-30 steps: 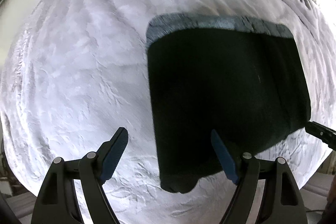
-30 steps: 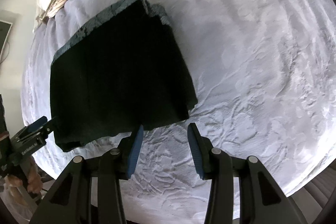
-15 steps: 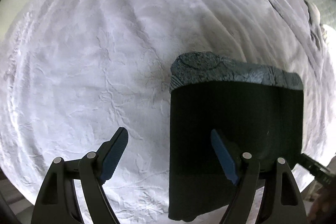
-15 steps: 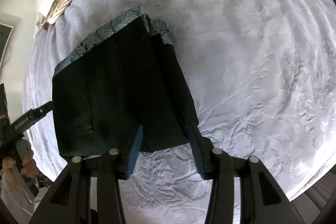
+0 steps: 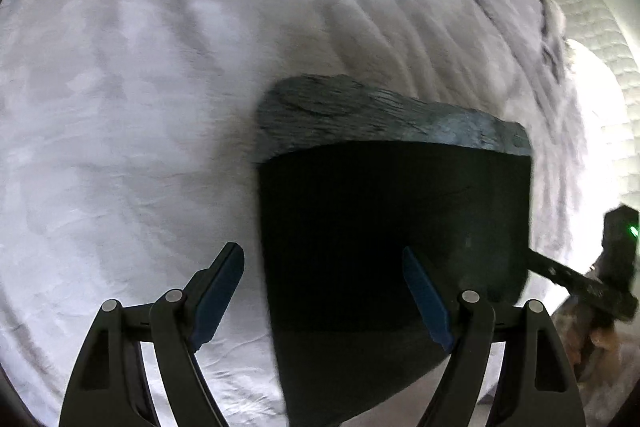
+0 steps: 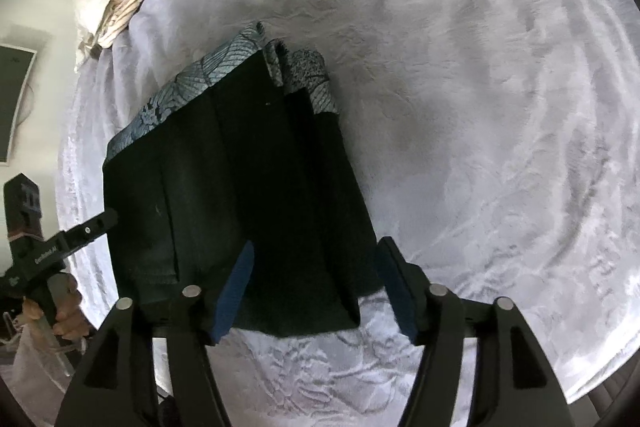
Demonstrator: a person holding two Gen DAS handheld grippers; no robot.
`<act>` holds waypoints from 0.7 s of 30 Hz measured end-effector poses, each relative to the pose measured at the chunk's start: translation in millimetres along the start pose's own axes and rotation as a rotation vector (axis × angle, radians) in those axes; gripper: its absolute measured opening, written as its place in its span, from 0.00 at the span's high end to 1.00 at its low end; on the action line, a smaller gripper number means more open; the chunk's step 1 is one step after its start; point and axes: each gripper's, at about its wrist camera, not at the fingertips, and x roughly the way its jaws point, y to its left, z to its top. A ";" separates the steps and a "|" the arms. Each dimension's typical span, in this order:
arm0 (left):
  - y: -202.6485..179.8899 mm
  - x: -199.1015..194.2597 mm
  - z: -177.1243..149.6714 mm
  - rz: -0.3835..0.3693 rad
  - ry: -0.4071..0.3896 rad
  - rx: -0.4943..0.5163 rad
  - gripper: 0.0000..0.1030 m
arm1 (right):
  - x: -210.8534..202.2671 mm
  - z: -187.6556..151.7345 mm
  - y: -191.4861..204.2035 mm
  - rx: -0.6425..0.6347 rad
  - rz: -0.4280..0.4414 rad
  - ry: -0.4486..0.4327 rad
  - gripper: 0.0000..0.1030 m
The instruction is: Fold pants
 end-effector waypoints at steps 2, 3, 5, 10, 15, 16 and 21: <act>-5.6 7.9 0.6 -0.018 0.018 0.029 0.20 | 5.1 6.3 -6.3 -0.006 0.049 0.005 0.31; -8.3 11.0 1.0 -0.010 0.022 0.045 0.18 | 8.0 10.3 -9.7 -0.006 0.073 0.008 0.31; -10.7 17.1 2.5 -0.014 0.026 0.061 0.15 | 13.3 18.3 -15.0 -0.011 0.123 0.015 0.31; -5.3 24.0 3.5 -0.051 0.019 0.037 0.11 | 33.1 38.3 -25.1 -0.021 0.258 0.067 0.29; -8.0 40.7 2.9 -0.064 0.014 0.026 0.03 | 54.2 50.2 -37.7 0.057 0.393 0.089 0.28; -9.1 44.3 3.0 -0.064 0.015 0.022 0.03 | 60.6 51.2 -41.8 0.089 0.423 0.098 0.28; -10.4 39.7 -1.1 -0.053 -0.014 -0.002 0.10 | 72.6 49.6 -49.2 0.169 0.472 0.119 0.30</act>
